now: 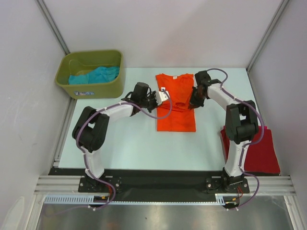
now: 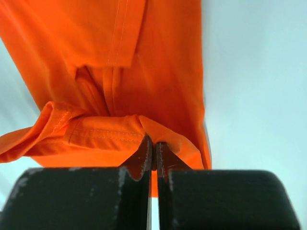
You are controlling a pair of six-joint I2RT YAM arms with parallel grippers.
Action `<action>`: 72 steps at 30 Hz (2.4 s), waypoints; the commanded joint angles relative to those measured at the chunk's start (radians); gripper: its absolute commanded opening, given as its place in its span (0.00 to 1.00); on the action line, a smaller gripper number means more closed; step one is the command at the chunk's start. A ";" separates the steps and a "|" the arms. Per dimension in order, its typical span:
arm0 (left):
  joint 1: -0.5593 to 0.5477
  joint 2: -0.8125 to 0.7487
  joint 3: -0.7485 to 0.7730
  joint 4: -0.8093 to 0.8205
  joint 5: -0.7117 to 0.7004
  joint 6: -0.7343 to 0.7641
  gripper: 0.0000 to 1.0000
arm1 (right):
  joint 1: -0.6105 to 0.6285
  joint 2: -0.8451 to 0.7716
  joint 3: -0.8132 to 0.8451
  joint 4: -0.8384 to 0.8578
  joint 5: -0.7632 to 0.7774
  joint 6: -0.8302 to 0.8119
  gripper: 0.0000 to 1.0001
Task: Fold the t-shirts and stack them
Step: Fold the tshirt
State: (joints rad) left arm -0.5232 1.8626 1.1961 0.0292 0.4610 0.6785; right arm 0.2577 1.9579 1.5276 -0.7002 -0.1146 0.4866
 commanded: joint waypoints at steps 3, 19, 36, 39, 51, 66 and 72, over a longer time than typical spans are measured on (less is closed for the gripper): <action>0.014 0.061 0.108 0.038 0.013 -0.086 0.00 | -0.026 0.097 0.123 -0.011 -0.046 -0.033 0.00; 0.058 0.106 0.384 -0.271 -0.165 -0.208 0.53 | 0.035 -0.054 0.008 0.068 0.055 -0.100 0.38; 0.060 -0.005 0.215 -0.377 0.051 -0.126 0.70 | 0.114 0.197 0.188 0.182 -0.005 -0.092 0.18; 0.060 -0.013 0.206 -0.385 0.087 -0.086 0.70 | 0.100 0.257 0.293 0.150 0.067 -0.102 0.18; -0.044 -0.043 0.088 -0.450 0.085 0.262 0.67 | 0.026 -0.013 0.102 0.062 0.119 -0.054 0.34; -0.170 -0.023 -0.052 -0.351 -0.110 0.374 0.63 | 0.049 -0.310 -0.530 0.192 0.044 0.064 0.48; -0.172 -0.020 -0.066 -0.313 -0.140 0.360 0.42 | 0.048 -0.275 -0.567 0.258 0.050 0.079 0.42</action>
State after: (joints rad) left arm -0.6899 1.8648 1.1442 -0.3157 0.3428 1.0069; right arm 0.3103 1.6665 0.9726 -0.5148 -0.0616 0.5453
